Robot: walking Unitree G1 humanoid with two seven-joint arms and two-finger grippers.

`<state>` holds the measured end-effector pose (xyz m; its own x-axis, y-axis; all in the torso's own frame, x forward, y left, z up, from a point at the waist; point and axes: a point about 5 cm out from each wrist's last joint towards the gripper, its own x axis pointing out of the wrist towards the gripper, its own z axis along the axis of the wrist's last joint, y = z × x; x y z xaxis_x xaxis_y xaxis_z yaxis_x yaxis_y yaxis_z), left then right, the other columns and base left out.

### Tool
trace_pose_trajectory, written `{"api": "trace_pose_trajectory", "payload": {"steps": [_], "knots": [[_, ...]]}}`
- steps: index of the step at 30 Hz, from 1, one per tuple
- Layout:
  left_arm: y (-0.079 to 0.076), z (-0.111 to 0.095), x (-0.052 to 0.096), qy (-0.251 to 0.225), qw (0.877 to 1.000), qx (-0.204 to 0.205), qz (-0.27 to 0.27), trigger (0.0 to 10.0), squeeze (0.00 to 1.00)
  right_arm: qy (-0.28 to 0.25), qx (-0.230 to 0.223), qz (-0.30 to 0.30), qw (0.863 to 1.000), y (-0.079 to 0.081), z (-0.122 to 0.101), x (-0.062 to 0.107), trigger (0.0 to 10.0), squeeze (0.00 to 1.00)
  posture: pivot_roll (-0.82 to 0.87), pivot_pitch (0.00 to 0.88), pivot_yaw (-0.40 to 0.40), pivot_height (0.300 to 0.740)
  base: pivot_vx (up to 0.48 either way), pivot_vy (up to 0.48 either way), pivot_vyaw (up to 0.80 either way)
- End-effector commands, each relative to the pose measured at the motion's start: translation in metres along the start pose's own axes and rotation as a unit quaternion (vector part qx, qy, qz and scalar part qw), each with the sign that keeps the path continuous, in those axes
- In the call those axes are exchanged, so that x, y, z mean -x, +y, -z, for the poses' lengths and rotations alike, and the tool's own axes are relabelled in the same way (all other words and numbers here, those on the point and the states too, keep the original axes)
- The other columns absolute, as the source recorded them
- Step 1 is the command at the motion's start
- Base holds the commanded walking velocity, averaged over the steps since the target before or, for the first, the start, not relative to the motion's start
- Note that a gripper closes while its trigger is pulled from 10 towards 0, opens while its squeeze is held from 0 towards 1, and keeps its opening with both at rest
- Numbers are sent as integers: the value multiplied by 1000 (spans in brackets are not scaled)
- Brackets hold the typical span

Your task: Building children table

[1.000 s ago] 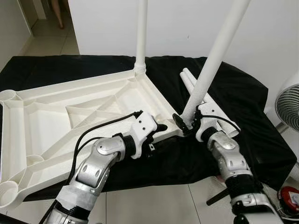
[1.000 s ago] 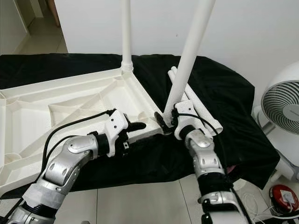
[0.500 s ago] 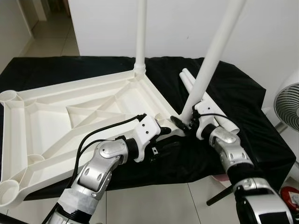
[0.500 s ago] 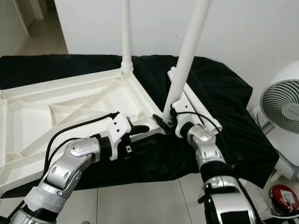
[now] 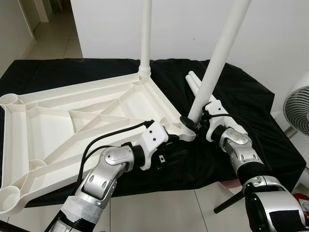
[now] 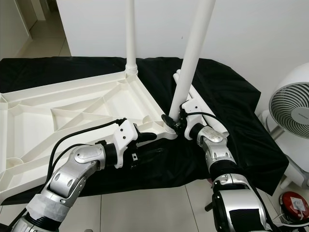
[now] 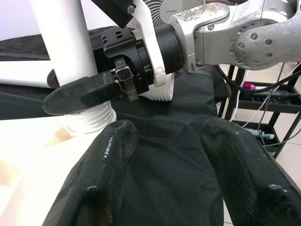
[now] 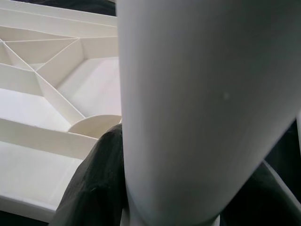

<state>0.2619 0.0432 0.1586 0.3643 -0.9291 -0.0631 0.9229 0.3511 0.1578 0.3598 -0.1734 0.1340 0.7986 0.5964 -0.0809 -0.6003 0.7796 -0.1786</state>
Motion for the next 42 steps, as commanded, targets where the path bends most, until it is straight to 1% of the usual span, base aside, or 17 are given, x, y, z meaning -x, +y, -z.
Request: {"api": "trace_pose_trajectory", "payload": {"steps": [1, 4, 8, 13, 16, 18, 22, 26, 27, 28, 31, 33, 34, 36, 37, 40, 42], "knots": [[0, -1, -2, -1, 1000, -2, -16, 10000, 0, 41, 6, 25, 999, 0, 16, 5, 10000, 0, -54, 0, -42, 740, 0, 0, 0], [0, -1, -2, -1, 1000, -3, -16, 10000, 0, 43, -4, 53, 998, 0, 20, 5, 10000, 0, -55, 0, -46, 740, 0, 0, 0], [0, -1, -2, -2, 1000, -3, -16, 10000, 0, 40, -10, 67, 997, 0, 21, 5, 10000, 0, -55, 0, -46, 740, 0, 0, 0], [-1, -1, -3, -2, 1000, -3, -16, 10000, 0, 19, -39, 106, 993, 5, 21, 4, 10000, 0, -58, 0, -50, 740, 0, 0, 0], [0, -1, -3, -3, 1000, -4, -17, 10000, 0, 11, -50, 131, 990, 9, 20, 2, 10000, 0, -59, 0, -54, 740, 0, 0, 0], [2, -1, -3, -3, 1000, -5, -19, 10000, 0, 8, -64, 161, 985, 12, 20, 1, 10000, 0, -61, 0, -55, 740, 0, 0, 0], [6, 0, -2, -3, 1000, -11, -27, 10000, 0, 6, -70, 208, 976, 20, 18, 1, 10000, 0, -61, 0, -56, 740, 0, 0, 0], [8, 0, -2, -3, 999, -13, -31, 10000, 0, 6, -72, 224, 972, 23, 18, 1, 10000, 0, -60, 0, -57, 740, 0, 0, 0], [10, 0, -1, -3, 999, -13, -34, 10000, 0, 7, -74, 235, 969, 25, 18, 1, 10000, 0, -60, 0, -57, 740, 0, 0, 0], [13, 0, 0, -3, 999, -14, -40, 10000, 0, 4, -78, 250, 965, 32, 17, 1, 10000, 0, -58, 0, -58, 740, 0, 0, 0], [14, 0, 0, -3, 999, -14, -45, 10000, 0, 1, -81, 261, 962, 38, 16, 1, 10000, 0, -58, 0, -58, 740, 0, 0, 0], [18, 4, 3, 3, 998, -17, -54, 10000, 0, -13, -99, 297, 950, 51, 11, 3, 10000, 0, -52, 0, -60, 740, 0, 0, 0], [18, 4, 3, 3, 998, -17, -54, 10000, 0, -13, -99, 297, 950, 51, 11, 3, 10000, 0, -52, 0, -60, 740, 0, 0, 0], [20, 6, 5, 5, 998, -16, -63, 10000, 0, -22, -107, 316, 943, 61, 4, 4, 10000, 0, -49, 0, -62, 740, 0, 0, 0], [21, 7, 6, 5, 998, -15, -68, 10000, 0, -30, -103, 321, 941, 66, -2, 4, 10000, 0, -47, 0, -64, 740, 0, 0, 0], [23, 7, 7, 6, 997, -14, -71, 10000, 0, -36, -100, 324, 940, 70, -5, 5, 10000, 0, -47, 0, -64, 740, 0, 0, 0], [25, 9, 9, 9, 997, -16, -76, 10000, 0, -38, -103, 322, 940, 79, -9, 6, 10000, 0, -48, 0, -63, 740, 0, 0, 0]]}}
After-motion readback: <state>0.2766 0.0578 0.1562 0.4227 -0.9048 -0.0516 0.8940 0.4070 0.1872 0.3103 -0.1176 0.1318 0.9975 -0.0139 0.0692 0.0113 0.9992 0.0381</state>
